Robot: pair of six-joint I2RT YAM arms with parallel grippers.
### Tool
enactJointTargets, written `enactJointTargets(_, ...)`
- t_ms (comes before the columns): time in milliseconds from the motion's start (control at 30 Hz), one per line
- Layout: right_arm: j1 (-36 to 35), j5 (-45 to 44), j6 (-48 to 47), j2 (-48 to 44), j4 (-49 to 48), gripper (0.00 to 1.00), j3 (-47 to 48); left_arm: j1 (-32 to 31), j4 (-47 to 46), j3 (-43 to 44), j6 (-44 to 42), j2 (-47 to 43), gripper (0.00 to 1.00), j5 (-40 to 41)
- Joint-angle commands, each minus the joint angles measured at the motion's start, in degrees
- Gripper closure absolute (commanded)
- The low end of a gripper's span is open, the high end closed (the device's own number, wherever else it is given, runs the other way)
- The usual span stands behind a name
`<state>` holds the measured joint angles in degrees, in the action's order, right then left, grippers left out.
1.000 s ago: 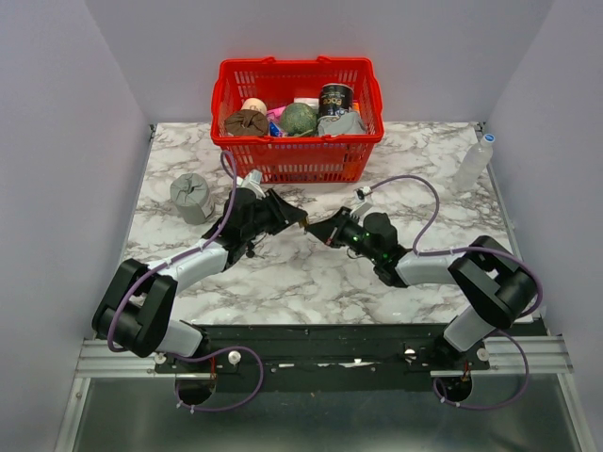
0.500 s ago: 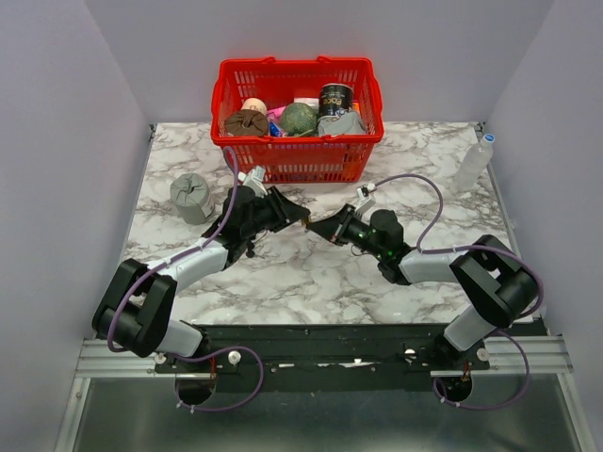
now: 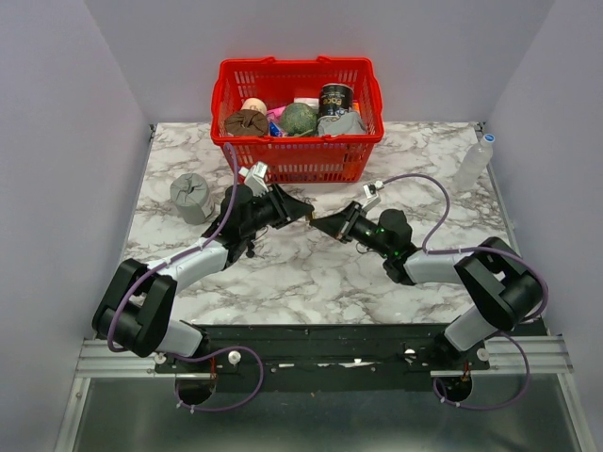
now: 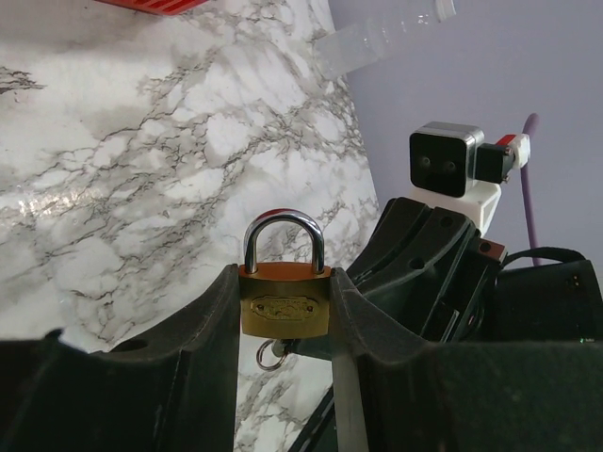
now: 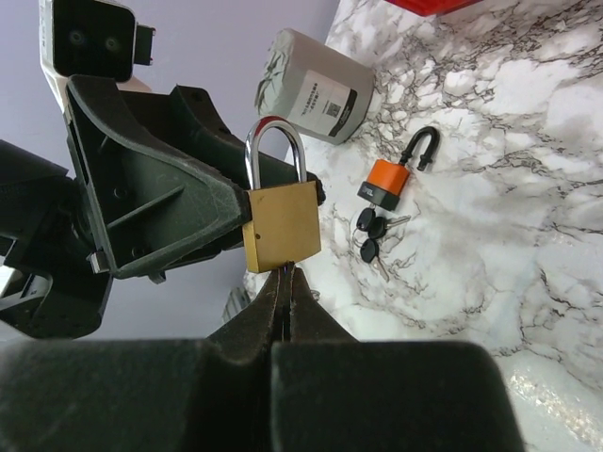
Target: Unlock with the key
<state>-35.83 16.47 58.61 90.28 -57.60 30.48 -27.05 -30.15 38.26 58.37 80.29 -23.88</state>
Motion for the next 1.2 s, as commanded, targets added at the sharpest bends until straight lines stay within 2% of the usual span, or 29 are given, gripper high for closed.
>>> enactJointTargets(0,1.91,-3.02,1.24,-0.81,-3.92,0.99,-0.25,-2.31,-4.74,0.5,2.19,-0.66,1.0,-12.16)
enactJointTargets(467,3.4,-1.44,2.21,-1.24,-5.5,0.99,-0.86,-3.89,-7.64,0.67,2.19,-0.49,1.0,-13.74)
enactJointTargets(667,2.7,-1.52,-1.83,-1.86,-1.11,0.99,0.54,-3.89,4.74,2.69,-4.21,-2.5,1.0,-8.21)
enactJointTargets(900,0.59,-3.99,-6.92,-2.13,3.81,0.87,1.77,-3.89,11.86,3.75,-7.3,-4.0,1.0,-3.19)
enactJointTargets(1167,-1.17,-4.52,-9.3,-2.65,5.66,0.76,3.01,-3.8,12.4,3.84,-7.3,-3.48,1.0,-3.19)
